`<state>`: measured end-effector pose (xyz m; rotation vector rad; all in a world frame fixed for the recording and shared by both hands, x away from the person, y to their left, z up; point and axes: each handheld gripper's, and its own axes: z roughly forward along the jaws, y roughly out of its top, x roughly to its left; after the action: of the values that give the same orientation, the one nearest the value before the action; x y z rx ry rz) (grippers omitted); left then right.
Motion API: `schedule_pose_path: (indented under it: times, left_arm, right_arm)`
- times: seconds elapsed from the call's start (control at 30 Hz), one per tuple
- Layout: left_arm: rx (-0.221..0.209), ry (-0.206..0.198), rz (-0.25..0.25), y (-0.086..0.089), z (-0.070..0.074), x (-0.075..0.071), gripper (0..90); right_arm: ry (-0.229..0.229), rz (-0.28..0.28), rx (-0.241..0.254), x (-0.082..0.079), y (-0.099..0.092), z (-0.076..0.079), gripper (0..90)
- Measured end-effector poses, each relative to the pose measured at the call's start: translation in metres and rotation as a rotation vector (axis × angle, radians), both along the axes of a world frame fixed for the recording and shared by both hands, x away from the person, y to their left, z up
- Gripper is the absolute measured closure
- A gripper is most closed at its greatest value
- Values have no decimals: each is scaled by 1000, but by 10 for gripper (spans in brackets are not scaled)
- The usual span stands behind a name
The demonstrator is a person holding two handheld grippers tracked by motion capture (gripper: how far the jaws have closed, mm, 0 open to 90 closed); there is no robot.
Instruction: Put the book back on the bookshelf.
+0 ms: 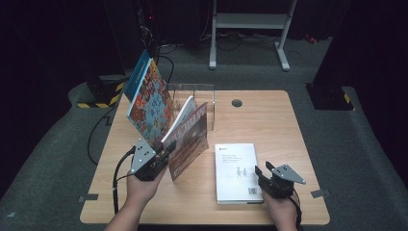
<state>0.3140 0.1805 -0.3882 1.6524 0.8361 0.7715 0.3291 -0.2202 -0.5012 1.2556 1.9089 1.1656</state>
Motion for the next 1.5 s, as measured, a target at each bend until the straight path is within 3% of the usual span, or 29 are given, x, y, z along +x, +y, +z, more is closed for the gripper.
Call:
schedule_pose_path:
  times: [0.1, 0.37, 0.57, 1.13, 1.37, 1.5]
  left_arm:
    - [-2, 5, -35, 1, 0, 0, 831]
    - [-39, 32, -50, 5, 0, 3, 832]
    - [-38, 34, -14, 3, 1, 3, 832]
    - [-64, -7, -26, -2, 7, 7, 839]
    - [-117, -19, -3, 3, 13, 10, 839]
    - [-115, -26, 8, 5, 18, 12, 839]
  right_arm:
    - [3, -10, 7, -1, -3, 0, 497]
    - [-6, -10, 24, -2, -8, 1, 472]
    - [2, -4, 28, -3, -7, 1, 473]
    - [-8, 3, 40, -4, -7, 1, 489]
    - [0, 4, 49, -4, -8, 2, 489]
    - [0, 5, 51, -3, -8, 3, 488]
